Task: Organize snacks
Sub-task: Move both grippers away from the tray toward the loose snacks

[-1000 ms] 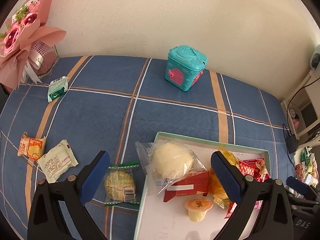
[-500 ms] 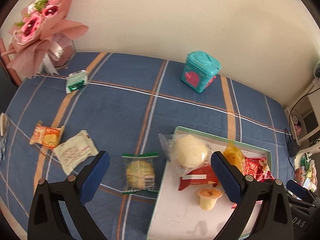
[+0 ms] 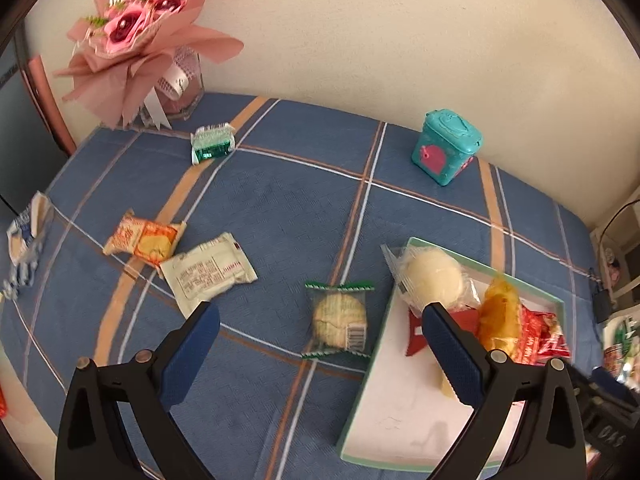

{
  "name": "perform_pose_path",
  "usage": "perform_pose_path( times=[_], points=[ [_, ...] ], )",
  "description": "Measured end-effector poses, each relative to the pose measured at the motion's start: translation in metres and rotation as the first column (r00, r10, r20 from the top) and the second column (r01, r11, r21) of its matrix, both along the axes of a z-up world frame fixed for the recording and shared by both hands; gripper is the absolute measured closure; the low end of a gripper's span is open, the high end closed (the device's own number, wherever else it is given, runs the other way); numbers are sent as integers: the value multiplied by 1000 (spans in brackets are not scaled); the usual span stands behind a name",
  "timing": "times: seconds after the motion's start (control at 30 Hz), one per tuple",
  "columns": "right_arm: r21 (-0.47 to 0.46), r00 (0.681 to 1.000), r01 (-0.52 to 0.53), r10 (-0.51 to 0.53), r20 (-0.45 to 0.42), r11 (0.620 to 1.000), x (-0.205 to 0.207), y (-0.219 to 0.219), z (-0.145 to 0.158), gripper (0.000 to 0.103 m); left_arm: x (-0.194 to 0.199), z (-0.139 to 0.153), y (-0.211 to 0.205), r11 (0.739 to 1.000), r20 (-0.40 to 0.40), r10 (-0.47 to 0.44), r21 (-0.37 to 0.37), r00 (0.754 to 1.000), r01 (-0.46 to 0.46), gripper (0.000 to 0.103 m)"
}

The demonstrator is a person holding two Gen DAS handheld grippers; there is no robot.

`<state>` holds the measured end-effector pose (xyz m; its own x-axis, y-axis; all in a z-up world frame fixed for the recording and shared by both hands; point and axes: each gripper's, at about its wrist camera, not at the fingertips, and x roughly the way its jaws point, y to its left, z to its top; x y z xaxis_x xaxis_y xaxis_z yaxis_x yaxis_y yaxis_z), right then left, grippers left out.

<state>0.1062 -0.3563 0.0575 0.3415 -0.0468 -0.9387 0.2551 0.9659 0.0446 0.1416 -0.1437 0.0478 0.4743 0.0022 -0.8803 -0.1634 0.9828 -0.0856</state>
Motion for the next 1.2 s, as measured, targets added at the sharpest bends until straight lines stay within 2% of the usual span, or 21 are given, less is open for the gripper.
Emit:
perform_pose_path(
  times=[0.1,0.23,0.5,0.67,0.93,1.2],
  points=[
    [-3,1000,-16,16,-10,1000,-4,10,-4,0,-5,2,4,1000,-6,22,-12,1000,-22,2],
    [-8,999,-42,42,-31,999,-11,27,-10,0,-11,5,12,998,-7,44,34,999,-44,2],
    [-14,997,-68,67,-27,998,-10,49,-11,0,-17,-3,44,990,-75,89,113,993,-81,2],
    [8,995,-89,90,-44,996,-1,67,-20,0,-16,-10,72,987,-96,133,101,986,-124,2],
    [28,982,-181,182,-50,983,6,115,-32,0,-16,-8,107,978,-68,171,131,983,-161,2],
    [43,970,-238,240,-43,970,18,150,-40,0,-10,-14,129,981,-81,184,83,980,-177,2]
  ],
)
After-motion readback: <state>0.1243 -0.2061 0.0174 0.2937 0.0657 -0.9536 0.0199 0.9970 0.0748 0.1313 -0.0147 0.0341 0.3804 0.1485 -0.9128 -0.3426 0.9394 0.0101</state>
